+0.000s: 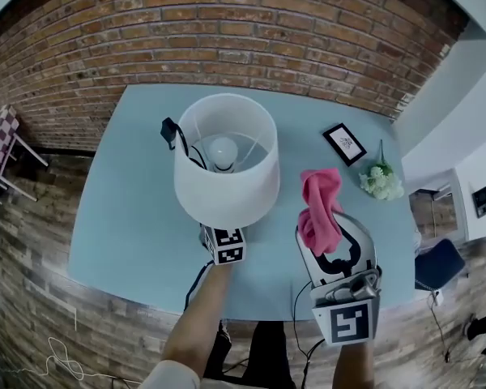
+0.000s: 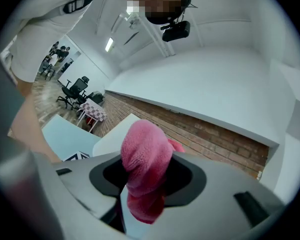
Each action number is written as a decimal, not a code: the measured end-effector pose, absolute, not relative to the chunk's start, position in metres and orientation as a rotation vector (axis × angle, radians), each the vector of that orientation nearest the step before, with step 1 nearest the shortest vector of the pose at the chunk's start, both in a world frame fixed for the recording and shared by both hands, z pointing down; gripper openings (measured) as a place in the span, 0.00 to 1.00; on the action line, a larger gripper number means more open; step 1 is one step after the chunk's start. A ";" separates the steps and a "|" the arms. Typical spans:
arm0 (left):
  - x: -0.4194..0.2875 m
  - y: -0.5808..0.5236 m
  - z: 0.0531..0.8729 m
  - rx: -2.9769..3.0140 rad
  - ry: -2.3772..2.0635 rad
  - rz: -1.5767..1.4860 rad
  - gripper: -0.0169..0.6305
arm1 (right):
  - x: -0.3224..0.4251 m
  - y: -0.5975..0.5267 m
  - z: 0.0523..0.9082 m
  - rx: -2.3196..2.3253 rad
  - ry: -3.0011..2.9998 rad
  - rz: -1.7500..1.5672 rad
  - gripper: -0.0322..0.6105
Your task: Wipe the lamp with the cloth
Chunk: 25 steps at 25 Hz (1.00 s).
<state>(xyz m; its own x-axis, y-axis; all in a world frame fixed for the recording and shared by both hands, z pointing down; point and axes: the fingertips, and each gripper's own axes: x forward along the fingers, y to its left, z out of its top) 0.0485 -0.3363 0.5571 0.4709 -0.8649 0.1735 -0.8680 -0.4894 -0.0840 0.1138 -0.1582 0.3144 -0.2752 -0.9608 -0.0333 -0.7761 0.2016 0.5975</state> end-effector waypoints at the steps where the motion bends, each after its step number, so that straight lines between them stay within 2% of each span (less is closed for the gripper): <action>1: 0.049 -0.337 0.555 2.677 -1.585 0.285 0.31 | 0.117 -0.159 0.312 1.638 -2.134 -0.744 0.36; 13: 0.058 -0.329 0.548 2.827 -1.335 0.264 0.31 | 0.111 -0.166 0.311 1.631 -2.150 -0.739 0.36; 25: 0.058 -0.314 0.555 3.056 -0.735 0.258 0.30 | 0.082 -0.174 0.308 1.593 -2.182 -0.766 0.36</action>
